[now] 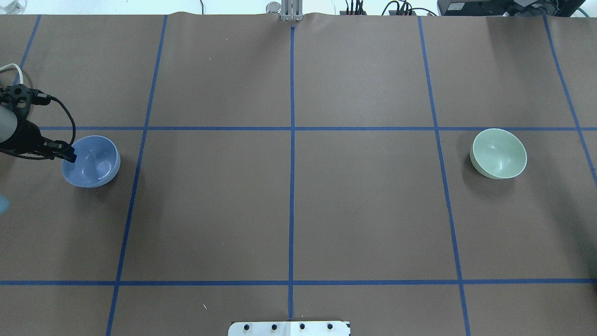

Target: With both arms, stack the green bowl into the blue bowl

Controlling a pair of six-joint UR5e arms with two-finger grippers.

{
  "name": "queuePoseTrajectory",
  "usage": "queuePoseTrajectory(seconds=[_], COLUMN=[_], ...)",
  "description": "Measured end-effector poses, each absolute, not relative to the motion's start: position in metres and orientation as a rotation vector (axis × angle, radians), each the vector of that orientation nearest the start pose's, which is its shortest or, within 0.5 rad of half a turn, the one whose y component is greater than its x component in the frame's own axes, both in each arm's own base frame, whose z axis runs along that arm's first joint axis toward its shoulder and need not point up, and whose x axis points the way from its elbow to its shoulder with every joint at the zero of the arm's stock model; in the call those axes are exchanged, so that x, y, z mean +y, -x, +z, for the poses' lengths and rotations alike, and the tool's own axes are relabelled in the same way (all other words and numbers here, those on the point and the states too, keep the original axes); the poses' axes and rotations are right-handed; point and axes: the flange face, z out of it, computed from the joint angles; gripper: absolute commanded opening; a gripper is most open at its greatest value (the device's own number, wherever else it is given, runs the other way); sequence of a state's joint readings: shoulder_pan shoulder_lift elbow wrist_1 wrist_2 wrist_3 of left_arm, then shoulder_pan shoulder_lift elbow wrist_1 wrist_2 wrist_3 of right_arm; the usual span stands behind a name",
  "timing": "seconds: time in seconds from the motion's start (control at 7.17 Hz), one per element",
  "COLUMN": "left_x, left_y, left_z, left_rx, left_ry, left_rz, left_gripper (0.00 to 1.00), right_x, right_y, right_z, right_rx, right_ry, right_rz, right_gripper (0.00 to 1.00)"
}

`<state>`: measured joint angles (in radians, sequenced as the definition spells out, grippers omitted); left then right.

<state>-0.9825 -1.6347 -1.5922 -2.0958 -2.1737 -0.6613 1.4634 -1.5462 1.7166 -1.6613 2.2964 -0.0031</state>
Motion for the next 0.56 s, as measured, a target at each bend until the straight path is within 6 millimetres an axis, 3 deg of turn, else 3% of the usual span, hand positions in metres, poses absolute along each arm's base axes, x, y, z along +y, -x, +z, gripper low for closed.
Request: queuePoseTrajectory(seconds=[0.56], left_x=[-0.498], left_y=[-0.242], left_z=[0.545], left_rx=[0.849], left_ry=[-0.16], left_rz=[0.13], left_gripper=[0.0], right_x=[-0.507], right_y=[-0.013], right_z=[0.587], right_rx=[-0.729], right_ry=[-0.038], right_rz=[-0.134], right_gripper=[1.0])
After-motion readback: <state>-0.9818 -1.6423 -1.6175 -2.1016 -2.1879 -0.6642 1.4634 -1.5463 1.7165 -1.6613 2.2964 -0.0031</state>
